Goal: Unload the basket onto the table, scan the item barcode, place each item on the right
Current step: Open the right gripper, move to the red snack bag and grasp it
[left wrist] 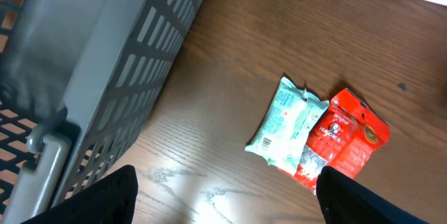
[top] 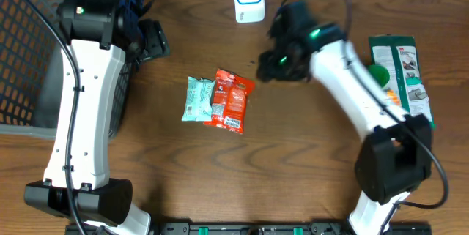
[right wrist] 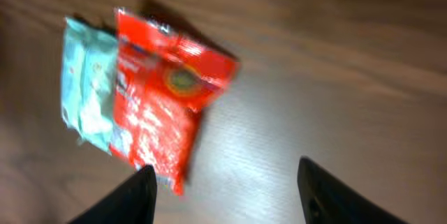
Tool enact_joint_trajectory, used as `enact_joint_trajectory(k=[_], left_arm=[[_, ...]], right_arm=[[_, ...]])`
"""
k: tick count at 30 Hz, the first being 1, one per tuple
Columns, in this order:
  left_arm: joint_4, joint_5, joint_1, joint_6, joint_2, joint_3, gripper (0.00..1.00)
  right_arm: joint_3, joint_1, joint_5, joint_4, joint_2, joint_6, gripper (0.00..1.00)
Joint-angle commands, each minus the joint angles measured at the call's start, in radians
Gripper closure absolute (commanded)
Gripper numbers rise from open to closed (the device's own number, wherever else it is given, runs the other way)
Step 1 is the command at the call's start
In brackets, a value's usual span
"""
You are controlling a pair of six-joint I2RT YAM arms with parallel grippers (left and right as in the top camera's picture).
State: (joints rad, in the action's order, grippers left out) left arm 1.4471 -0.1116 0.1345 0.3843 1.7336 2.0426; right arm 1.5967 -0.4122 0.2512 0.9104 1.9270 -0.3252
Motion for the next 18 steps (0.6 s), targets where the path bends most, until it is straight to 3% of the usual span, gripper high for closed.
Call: enact_joint_trajectory(k=[1,7,10,12,13,18], left_arm=[[0.004,-0.016,0.0,-0.014,-0.006,0.003,0.18],[0.004,-0.016,0.0,-0.013,-0.006,0.003,0.18],[-0.055,-0.013,0.0,-0.014,-0.006,0.003,0.18],[-0.089,-0.012,0.0,-0.013,-0.006,0.003,0.04],[-0.095,-0.008,0.0,-0.014,-0.006,0.003,0.02],[-0.022,0.077,0.001,-0.014,-0.002,0.002,0.02]], right_arm=[[-0.154,-0.066,0.023,-0.169,-0.002,-0.108,0.4],[-0.329,-0.113,0.024,-0.425,-0.002,-0.168,0.48],[-0.339,-0.101,0.024,-0.433,-0.002,-0.171,0.46],[-0.339,-0.092,0.025,-0.425,-0.002,-0.171,0.46],[-0.34,-0.084,0.034,-0.417,-0.002,-0.166,0.46],[-0.34,-0.045,0.102,-0.399,-0.002,-0.117,0.44]])
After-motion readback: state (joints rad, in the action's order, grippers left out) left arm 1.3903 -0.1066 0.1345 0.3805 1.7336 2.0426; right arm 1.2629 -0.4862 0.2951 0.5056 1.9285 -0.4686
